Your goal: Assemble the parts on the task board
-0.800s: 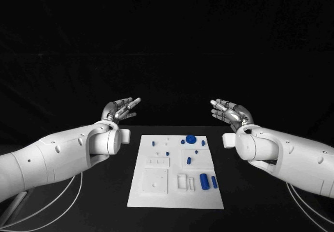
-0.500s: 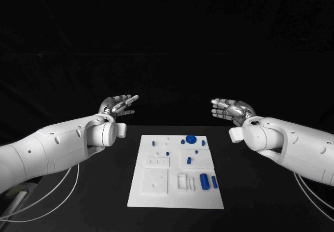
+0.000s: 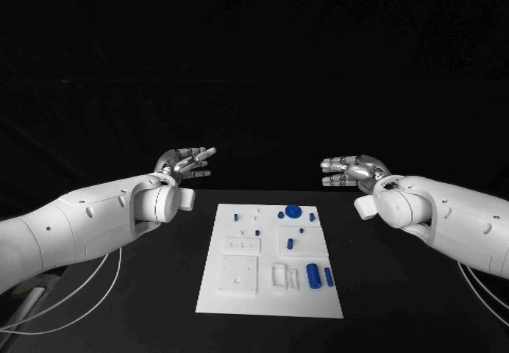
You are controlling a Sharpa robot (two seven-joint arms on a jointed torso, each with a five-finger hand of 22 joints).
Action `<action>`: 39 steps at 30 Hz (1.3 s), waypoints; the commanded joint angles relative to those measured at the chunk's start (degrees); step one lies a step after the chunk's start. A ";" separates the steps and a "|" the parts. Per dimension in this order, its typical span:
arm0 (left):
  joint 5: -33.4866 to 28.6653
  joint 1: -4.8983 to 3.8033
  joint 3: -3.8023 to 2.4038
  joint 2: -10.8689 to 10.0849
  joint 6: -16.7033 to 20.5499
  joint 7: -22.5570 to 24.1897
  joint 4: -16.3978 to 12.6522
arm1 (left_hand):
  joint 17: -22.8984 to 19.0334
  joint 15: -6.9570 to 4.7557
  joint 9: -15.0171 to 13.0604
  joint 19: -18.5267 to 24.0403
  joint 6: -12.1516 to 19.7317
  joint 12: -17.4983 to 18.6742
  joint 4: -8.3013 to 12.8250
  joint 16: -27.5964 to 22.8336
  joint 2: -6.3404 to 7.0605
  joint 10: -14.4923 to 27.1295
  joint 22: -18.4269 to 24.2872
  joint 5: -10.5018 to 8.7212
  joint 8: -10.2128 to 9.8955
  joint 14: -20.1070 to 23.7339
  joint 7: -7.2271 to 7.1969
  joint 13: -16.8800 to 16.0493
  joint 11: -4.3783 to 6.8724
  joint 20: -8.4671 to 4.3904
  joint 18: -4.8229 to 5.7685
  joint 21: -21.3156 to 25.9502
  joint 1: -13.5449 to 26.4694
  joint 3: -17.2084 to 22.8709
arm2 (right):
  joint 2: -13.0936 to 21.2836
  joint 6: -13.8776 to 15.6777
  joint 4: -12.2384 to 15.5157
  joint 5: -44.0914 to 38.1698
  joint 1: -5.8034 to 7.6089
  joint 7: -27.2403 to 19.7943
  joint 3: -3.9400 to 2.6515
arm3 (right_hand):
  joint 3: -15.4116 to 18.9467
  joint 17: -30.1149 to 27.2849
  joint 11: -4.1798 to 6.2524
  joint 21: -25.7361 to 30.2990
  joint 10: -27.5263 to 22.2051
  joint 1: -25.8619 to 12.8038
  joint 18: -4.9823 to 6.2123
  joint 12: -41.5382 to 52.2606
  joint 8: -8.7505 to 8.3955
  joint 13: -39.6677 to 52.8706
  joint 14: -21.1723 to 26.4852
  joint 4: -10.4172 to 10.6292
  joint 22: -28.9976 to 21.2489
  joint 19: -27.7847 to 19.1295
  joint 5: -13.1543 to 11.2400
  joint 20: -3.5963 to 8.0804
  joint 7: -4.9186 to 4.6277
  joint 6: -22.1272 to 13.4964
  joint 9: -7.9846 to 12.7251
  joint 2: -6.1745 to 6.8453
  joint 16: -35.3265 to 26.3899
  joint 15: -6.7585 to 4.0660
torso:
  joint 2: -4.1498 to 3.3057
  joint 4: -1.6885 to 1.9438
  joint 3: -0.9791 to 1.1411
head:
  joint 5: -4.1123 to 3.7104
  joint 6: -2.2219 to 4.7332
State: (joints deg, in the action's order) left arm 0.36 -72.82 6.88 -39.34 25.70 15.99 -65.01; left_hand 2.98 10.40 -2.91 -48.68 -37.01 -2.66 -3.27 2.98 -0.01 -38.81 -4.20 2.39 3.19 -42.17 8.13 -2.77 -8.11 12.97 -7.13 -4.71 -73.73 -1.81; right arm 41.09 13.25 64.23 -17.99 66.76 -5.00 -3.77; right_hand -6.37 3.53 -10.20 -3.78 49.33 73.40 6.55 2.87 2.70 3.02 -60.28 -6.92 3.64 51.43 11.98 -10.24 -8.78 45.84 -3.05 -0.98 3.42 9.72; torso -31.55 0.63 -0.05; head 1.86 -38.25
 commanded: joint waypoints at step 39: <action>3.95 -4.34 -0.27 -7.83 -8.20 0.32 -17.42 | 0.67 -1.08 -0.50 -7.18 -11.56 -0.87 4.96 0.71 -2.92 -16.84 -0.05 1.54 1.34 -17.62 2.10 -0.57 -1.58 -4.26 1.27 -4.62 -0.97 -1.92 | -10.26 0.53 -8.34 -73.11 2.38 10.19 -0.47 | -11.88 28.42 5.02 -28.07 15.53 -0.96 2.74 0.42 0.87 0.35 -22.70 -6.26 20.44 31.09 4.55 11.93 1.69 14.86 -0.64 6.87 47.06 -10.20 | -9.18 6.25 0.34 | -4.14 4.52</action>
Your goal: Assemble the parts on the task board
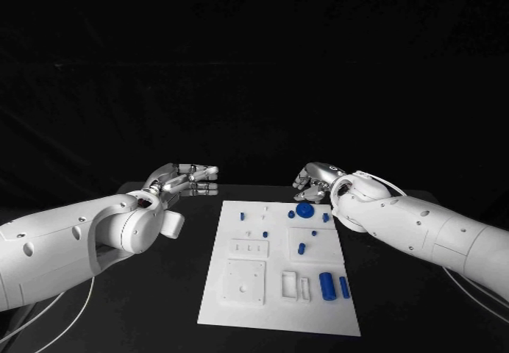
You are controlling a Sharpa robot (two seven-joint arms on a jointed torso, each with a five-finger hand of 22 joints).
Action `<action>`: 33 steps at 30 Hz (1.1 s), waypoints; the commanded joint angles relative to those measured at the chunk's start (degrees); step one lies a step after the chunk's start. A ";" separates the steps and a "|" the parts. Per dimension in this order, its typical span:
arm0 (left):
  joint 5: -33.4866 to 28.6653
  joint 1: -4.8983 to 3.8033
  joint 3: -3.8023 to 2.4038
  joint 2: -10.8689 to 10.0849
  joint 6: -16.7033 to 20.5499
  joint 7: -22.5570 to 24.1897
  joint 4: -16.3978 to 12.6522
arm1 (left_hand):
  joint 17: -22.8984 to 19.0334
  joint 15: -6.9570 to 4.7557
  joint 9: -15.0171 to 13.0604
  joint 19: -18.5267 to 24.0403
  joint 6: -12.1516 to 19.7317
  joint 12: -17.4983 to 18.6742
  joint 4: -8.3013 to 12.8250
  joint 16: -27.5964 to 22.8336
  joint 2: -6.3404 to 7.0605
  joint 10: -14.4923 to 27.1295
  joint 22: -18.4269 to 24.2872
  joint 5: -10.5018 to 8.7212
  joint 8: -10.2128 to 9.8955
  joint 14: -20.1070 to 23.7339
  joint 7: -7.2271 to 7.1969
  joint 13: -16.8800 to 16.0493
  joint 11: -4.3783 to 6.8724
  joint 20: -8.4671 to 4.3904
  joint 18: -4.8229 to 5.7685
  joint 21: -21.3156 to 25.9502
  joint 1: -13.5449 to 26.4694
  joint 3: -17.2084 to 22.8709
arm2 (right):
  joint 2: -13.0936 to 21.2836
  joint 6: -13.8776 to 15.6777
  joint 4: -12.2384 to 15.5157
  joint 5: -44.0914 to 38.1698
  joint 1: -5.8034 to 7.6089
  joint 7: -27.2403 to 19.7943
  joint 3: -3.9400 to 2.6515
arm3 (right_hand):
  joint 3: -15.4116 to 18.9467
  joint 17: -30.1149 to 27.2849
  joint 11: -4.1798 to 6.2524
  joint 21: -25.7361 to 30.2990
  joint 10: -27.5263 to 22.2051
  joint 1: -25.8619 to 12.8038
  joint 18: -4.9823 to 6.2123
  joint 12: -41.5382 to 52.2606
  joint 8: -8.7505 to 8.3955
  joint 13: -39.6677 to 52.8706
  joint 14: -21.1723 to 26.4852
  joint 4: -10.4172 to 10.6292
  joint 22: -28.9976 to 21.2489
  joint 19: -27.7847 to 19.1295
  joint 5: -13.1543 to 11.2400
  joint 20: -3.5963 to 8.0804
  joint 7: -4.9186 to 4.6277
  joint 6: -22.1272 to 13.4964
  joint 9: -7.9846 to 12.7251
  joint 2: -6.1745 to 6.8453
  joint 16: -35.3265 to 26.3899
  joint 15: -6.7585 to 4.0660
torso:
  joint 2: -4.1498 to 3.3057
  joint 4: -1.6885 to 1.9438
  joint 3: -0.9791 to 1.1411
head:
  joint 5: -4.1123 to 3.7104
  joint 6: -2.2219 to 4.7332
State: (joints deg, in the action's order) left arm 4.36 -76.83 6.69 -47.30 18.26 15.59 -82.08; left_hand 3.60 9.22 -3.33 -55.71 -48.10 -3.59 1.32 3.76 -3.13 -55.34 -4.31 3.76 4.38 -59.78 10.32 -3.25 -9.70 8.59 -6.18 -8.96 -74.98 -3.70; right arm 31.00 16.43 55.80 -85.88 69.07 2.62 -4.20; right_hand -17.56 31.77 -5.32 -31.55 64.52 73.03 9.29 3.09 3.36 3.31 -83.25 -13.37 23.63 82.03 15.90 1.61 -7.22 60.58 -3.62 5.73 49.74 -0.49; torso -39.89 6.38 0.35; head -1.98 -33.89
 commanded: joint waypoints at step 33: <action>0.76 -1.84 -0.09 -0.15 -1.32 -0.18 -2.35 | 0.05 0.13 -0.06 0.03 -0.24 0.08 0.06 -0.08 0.34 0.01 0.07 -0.39 -0.16 0.22 -0.86 -0.07 0.84 0.15 0.36 -0.42 0.64 -0.44 | -1.64 -8.18 0.83 -11.29 -0.42 6.87 0.27 | -2.35 -5.66 -0.28 2.81 -1.63 0.97 0.47 0.18 0.18 -0.02 1.32 2.29 1.16 4.14 -2.29 -0.28 0.18 0.49 0.00 0.97 6.49 0.35 | -3.77 1.17 0.28 | -1.13 1.27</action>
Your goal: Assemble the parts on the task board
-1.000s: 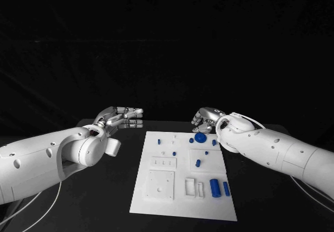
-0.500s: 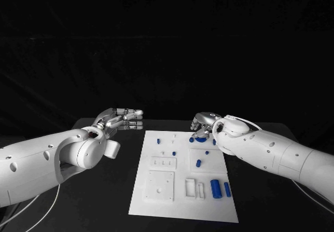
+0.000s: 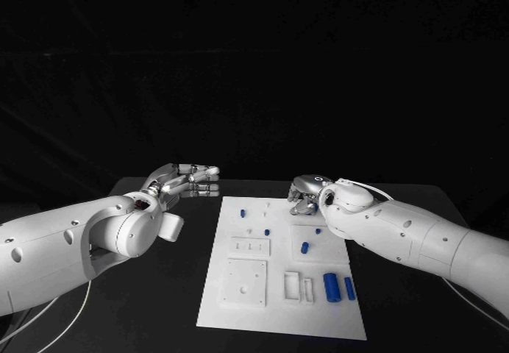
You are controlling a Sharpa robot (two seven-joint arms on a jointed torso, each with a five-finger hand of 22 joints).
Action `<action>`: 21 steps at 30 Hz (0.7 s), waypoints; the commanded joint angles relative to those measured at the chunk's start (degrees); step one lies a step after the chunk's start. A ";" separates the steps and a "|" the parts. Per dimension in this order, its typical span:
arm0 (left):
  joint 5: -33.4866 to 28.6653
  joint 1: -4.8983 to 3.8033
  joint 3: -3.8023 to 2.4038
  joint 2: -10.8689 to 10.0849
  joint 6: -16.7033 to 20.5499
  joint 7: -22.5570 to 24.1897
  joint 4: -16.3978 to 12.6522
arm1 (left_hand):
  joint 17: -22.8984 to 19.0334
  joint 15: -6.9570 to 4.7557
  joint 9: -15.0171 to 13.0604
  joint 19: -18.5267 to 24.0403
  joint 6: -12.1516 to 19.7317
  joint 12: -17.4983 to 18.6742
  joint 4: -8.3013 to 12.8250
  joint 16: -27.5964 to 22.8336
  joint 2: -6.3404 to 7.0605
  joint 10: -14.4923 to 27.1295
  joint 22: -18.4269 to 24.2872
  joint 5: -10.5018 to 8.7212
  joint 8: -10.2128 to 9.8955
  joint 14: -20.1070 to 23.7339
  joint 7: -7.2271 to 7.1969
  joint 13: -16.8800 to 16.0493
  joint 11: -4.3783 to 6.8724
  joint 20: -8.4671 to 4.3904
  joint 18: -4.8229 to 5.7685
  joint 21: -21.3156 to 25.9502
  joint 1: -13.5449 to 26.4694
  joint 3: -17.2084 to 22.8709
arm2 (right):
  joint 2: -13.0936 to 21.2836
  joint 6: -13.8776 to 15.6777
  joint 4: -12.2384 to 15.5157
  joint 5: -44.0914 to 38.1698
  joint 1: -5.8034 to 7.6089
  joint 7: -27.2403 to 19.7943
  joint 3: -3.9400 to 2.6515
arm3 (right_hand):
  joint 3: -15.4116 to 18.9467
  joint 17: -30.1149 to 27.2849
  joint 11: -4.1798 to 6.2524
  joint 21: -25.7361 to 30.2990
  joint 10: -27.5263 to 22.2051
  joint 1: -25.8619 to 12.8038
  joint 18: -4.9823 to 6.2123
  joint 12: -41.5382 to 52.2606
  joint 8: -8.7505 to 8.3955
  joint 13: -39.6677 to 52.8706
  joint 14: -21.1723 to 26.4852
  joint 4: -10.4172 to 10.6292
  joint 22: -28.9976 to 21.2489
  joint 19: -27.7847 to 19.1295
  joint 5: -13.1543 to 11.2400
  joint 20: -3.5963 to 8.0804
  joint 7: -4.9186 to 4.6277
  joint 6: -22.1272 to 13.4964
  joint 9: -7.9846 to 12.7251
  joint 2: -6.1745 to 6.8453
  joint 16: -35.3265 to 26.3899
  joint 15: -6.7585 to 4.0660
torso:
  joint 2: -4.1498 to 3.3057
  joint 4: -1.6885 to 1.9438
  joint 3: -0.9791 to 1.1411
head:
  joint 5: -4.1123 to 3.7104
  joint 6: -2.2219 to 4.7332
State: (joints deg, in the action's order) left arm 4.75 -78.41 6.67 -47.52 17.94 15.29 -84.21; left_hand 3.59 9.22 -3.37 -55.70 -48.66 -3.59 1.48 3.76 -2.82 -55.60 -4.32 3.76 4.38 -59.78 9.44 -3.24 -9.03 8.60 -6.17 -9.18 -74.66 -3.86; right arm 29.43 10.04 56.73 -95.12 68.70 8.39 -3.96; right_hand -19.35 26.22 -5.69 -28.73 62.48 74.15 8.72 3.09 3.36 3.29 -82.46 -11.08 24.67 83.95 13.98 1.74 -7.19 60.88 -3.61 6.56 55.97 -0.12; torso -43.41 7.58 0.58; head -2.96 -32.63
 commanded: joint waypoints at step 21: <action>0.47 -0.79 -0.07 0.16 -0.83 -0.15 -0.42 | 0.06 0.15 0.02 0.10 1.02 0.10 -0.43 -0.09 0.36 0.78 0.09 -0.37 -0.24 0.27 -0.10 -0.09 0.23 0.18 0.33 -0.21 0.00 -0.19 | -0.46 -1.21 -1.05 -4.71 -0.10 3.53 0.15 | -7.61 -0.43 0.00 -0.01 0.50 -0.72 1.09 0.18 0.18 -0.02 0.57 -0.54 1.58 2.02 -3.20 -0.50 0.00 0.38 -0.01 0.84 0.56 0.12 | -0.93 0.14 -0.06 | -0.75 0.74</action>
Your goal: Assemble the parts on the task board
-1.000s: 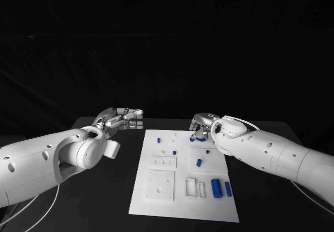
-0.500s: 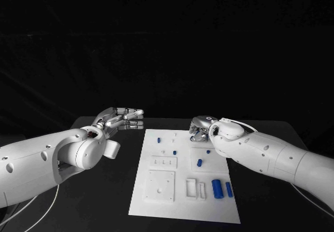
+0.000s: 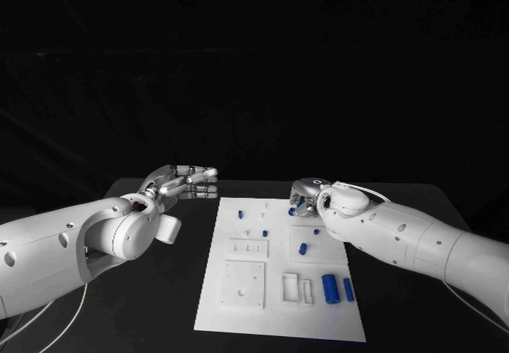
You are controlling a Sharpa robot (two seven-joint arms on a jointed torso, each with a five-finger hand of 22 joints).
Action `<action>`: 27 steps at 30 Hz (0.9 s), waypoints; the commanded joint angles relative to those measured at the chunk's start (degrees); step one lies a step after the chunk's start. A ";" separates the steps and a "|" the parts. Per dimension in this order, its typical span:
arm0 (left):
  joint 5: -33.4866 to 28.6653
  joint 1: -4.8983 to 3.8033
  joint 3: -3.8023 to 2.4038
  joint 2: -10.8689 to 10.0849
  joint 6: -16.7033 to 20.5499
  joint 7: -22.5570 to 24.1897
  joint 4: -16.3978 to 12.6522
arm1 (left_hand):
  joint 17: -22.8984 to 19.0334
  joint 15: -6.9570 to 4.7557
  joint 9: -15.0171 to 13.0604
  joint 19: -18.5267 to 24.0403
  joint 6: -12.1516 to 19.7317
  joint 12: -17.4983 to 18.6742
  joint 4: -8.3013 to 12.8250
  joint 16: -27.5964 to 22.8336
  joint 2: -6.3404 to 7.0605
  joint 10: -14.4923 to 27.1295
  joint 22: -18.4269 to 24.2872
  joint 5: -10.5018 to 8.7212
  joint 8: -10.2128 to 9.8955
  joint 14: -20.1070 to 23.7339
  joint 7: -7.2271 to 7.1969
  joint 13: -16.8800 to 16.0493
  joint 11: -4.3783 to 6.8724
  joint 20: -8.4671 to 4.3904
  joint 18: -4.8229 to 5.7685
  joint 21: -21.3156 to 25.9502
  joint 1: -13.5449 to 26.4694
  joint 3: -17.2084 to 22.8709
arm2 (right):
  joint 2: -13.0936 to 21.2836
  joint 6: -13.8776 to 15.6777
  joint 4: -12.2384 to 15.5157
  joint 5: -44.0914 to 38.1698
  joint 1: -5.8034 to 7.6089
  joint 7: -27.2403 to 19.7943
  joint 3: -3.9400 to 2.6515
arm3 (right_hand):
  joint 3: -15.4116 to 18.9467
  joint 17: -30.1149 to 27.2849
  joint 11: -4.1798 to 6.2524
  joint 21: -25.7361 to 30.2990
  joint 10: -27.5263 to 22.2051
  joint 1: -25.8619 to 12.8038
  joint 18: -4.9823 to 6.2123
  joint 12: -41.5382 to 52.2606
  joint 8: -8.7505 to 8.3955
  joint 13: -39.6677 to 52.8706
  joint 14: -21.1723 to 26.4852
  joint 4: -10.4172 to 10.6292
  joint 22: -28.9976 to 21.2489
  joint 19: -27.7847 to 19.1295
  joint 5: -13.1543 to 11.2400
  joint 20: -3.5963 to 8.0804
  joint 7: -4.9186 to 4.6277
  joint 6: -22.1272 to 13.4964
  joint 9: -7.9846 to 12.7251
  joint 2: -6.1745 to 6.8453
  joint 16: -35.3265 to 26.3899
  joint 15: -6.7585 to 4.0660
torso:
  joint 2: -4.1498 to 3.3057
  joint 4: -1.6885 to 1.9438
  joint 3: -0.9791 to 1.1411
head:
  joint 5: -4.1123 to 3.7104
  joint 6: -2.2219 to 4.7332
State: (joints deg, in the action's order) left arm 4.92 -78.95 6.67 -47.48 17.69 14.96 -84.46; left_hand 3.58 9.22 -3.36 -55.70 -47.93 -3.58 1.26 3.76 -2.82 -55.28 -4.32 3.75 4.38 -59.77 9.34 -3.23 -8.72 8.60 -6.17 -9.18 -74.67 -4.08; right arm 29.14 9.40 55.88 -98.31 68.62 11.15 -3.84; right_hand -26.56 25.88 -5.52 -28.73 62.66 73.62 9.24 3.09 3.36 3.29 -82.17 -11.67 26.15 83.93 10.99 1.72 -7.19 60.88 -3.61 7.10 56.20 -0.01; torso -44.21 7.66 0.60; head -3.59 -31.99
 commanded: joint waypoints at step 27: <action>0.39 -0.49 -0.03 0.85 -0.22 -0.12 0.63 | 0.07 0.12 0.04 -0.04 1.11 0.08 -0.42 -0.07 0.52 0.90 0.07 -0.33 -0.23 0.05 -0.02 -0.09 -0.09 0.16 0.27 -0.33 -0.05 0.28 | -1.07 -0.94 -0.65 -2.01 -0.45 0.82 0.14 | -5.46 0.06 0.98 0.11 4.90 -0.77 -0.07 0.20 0.26 0.06 0.25 0.80 1.89 1.85 -1.59 0.26 0.38 3.11 -0.10 -0.08 0.31 -0.78 | -0.79 -0.05 -0.03 | -0.03 -0.07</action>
State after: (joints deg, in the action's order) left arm 5.07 -79.27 6.69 -46.77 17.74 14.67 -83.82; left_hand 3.58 9.22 -3.35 -55.70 -47.27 -3.58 1.06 3.76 -2.82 -54.86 -4.33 3.75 4.38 -59.77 9.30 -3.23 -8.71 8.60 -6.17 -9.17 -74.67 -3.89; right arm 28.15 9.34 55.11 -99.31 68.21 11.82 -3.72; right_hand -31.73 25.87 -4.57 -28.73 67.32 73.13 8.88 3.09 3.36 3.28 -81.83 -10.91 28.01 83.92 9.70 1.71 -6.75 63.76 -3.65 7.22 56.46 -0.37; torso -44.93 7.57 0.53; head -3.58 -32.10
